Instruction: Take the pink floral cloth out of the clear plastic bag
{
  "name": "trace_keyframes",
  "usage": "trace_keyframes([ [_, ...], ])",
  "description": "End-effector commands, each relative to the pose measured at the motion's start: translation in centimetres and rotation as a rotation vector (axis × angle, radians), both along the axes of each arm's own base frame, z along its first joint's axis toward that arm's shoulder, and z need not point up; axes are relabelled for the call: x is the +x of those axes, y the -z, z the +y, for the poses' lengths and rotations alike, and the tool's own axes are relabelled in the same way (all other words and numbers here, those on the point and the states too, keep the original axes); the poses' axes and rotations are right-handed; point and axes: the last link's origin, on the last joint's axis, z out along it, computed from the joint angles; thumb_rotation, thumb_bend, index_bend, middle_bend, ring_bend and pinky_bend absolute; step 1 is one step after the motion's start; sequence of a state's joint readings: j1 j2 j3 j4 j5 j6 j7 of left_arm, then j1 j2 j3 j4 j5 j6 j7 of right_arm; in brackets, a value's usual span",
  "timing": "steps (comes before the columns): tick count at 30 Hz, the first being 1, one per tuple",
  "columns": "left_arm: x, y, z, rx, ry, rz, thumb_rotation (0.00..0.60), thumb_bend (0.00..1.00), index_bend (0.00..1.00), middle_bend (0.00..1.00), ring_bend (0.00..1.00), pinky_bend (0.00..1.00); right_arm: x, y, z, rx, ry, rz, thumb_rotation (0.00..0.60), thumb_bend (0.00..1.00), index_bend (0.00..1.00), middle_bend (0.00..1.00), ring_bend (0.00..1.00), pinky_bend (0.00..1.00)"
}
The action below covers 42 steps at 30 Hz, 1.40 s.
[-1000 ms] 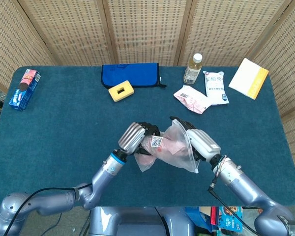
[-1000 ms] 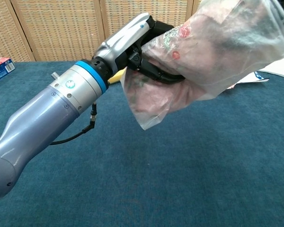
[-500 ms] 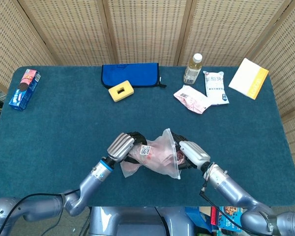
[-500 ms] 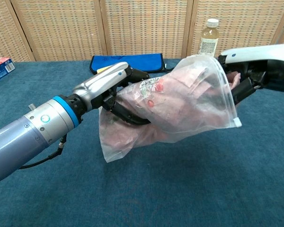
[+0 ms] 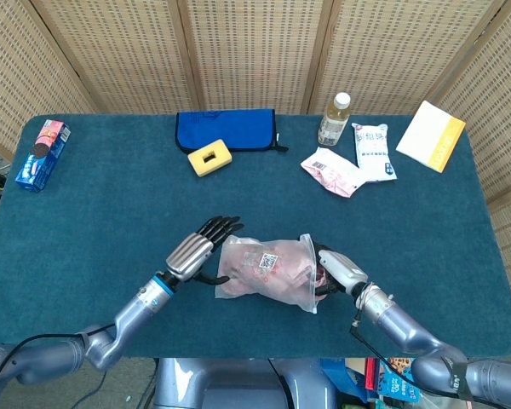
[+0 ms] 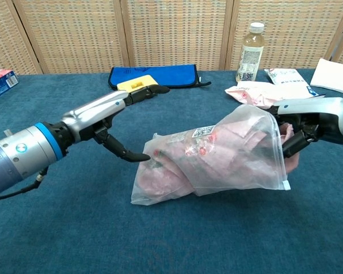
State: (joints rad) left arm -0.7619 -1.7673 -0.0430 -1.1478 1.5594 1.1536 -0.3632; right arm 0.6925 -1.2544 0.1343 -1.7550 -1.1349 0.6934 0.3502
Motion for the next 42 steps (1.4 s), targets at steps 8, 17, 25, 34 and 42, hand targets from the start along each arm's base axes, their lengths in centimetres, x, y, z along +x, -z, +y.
trace_keyframes([
  [8, -2.3, -3.2, 4.0, 0.172, 0.119, 0.372, 0.6, 0.21, 0.03, 0.0, 0.0, 0.0, -0.3, -0.6, 0.1, -0.012, -0.031, 0.011, 0.6, 0.61, 0.71, 0.0, 0.0, 0.0],
  [17, -1.1, 0.2, 5.6, 0.208, 0.152, 0.513, 0.6, 0.21, 0.15, 0.0, 0.0, 0.0, -0.6, -0.6, 0.2, -0.002, -0.047, 0.046, 0.6, 0.61, 0.71, 0.0, 0.0, 0.0],
  [25, 1.1, 2.3, 6.5, 0.178, 0.119, 0.519, 0.6, 0.26, 0.22, 0.0, 0.0, 0.0, -0.6, -0.7, 0.2, -0.002, -0.059, 0.057, 0.6, 0.61, 0.71, 0.0, 0.0, 0.0],
  [34, 2.0, 3.3, 6.6, 0.16, 0.092, 0.527, 0.6, 0.37, 0.31, 0.0, 0.0, 0.0, -0.5, -0.8, 0.1, 0.001, -0.063, 0.056, 0.6, 0.61, 0.71, 0.0, 0.0, 0.0],
  [42, 2.5, 4.0, 6.6, 0.158, 0.083, 0.532, 0.6, 0.38, 0.41, 0.0, 0.0, 0.0, -0.5, -1.1, 0.1, -0.005, -0.064, 0.055, 0.6, 0.61, 0.71, 0.0, 0.0, 0.0],
])
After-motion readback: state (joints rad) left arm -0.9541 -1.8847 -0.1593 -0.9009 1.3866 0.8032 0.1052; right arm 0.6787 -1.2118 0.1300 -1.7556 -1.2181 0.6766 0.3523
